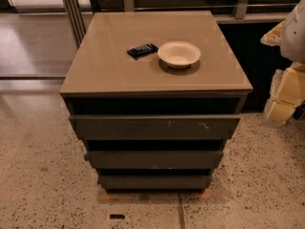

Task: Open top drawer

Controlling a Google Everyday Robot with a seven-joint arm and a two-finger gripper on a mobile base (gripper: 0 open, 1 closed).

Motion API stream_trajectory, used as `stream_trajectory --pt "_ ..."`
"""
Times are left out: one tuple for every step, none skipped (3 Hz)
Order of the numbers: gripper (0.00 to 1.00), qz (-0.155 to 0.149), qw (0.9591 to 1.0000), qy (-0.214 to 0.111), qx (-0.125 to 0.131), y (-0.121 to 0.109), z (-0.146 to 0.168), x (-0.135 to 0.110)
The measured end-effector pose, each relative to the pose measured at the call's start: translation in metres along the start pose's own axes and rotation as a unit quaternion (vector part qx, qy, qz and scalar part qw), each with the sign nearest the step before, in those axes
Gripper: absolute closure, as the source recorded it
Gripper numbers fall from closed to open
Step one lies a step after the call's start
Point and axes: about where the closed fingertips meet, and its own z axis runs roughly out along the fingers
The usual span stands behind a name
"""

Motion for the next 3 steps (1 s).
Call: stream_trajectory --pt "0.0 0.0 1.0 0.0 0.0 0.0 0.0 0.0" --pt "0.0 -0.001 0.9999 -0.005 0.015 0.001 -0.001 -0.001" --pt "0.0 0.009 0.9987 -0.041 0.03 0.027 0.007 -0.001"
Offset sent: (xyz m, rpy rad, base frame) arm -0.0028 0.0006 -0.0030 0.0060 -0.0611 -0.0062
